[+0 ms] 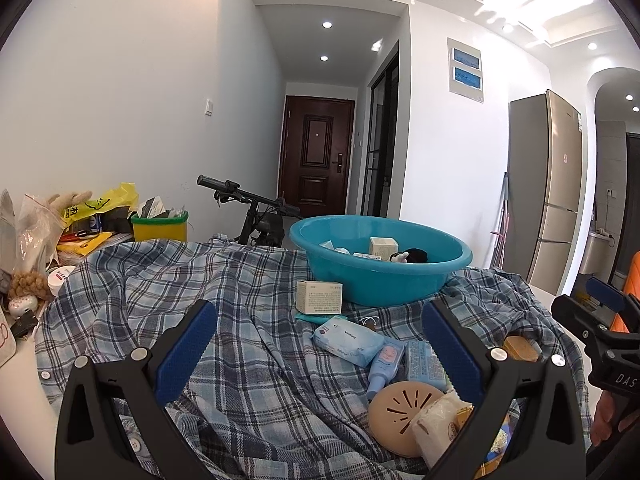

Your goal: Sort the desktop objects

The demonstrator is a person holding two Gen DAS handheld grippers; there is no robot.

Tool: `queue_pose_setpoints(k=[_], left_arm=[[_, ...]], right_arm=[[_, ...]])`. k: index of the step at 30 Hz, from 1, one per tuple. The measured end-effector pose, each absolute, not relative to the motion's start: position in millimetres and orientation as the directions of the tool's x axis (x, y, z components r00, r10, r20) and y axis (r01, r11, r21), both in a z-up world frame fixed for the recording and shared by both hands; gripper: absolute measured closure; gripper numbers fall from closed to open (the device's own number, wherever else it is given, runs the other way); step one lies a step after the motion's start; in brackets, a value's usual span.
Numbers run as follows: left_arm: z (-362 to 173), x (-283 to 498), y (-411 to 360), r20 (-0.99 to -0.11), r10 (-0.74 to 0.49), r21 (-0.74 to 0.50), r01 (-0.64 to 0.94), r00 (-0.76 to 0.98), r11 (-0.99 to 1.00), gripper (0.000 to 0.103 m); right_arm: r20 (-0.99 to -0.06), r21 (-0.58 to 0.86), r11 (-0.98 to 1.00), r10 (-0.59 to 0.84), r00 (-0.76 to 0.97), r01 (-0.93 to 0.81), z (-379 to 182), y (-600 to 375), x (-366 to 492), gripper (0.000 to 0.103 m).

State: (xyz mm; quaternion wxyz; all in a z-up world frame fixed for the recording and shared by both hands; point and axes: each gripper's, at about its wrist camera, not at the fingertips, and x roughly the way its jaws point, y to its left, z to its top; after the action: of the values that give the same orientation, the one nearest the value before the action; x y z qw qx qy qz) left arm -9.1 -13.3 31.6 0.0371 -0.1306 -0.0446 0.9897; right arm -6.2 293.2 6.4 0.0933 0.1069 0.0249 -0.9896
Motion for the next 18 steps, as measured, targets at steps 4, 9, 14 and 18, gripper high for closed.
queue_pose_setpoints(k=[4, 9, 14, 18], left_arm=[[26.7, -10.9, -16.7, -0.262, 0.085, -0.107, -0.058, -0.961, -0.993, 0.000], [20.7, -11.3, -16.3, -0.275, 0.079, -0.087, -0.057, -0.958, -0.995, 0.000], [19.9, -8.8, -14.7, -0.271, 0.083, -0.087, -0.062, -0.959, -0.994, 0.000], [19.0, -10.4, -11.9, -0.278, 0.073, -0.070, -0.056, -0.958, -0.996, 0.000]], right_arm=[[-0.224, -0.027, -0.983, -0.170, -0.960, 0.181, -0.2, 294.2, -4.3, 0.000], [-0.231, -0.027, -0.984, -0.166, -0.959, 0.176, -4.2, 296.2, -3.4, 0.000], [-0.253, -0.021, -0.985, -0.159, -0.954, 0.170, -5.9, 297.8, -7.3, 0.000], [-0.286, -0.008, -0.988, -0.149, -0.947, 0.157, -8.8, 300.1, -12.5, 0.000]])
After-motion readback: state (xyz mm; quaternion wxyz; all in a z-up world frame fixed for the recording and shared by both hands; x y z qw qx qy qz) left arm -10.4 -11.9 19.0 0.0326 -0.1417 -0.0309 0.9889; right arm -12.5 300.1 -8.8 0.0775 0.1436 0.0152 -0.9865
